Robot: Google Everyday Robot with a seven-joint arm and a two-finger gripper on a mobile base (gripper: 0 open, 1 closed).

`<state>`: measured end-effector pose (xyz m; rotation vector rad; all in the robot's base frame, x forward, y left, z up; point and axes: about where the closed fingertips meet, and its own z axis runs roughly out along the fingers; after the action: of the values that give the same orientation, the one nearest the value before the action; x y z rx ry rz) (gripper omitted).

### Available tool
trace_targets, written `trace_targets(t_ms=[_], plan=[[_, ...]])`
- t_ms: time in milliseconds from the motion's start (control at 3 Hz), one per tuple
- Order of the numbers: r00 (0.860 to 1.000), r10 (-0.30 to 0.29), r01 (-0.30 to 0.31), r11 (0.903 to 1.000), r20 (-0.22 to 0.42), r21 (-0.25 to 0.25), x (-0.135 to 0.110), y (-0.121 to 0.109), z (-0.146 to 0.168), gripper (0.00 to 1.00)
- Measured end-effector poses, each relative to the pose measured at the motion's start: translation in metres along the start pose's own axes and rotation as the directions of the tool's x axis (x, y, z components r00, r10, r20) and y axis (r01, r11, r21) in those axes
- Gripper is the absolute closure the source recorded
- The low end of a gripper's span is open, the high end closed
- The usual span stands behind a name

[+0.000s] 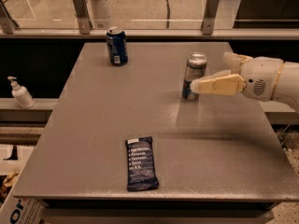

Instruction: Knock redbull can over

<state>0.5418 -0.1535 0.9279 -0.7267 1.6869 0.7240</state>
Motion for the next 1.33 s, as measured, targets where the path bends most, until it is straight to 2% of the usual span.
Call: trace_targets(t_ms=[667,1000,1333], plan=[[0.995,-0.04,0.042,0.999,0.088,-0.018,-0.009,0.022,0.041,0.0],[0.99,-0.053,0.059,0.9972,0.132,-0.045,-0.019,0.038,0.05,0.0],[0.98,-0.042,0.059,0.995,0.194,-0.082,-0.033,0.06,0.045,0.0]])
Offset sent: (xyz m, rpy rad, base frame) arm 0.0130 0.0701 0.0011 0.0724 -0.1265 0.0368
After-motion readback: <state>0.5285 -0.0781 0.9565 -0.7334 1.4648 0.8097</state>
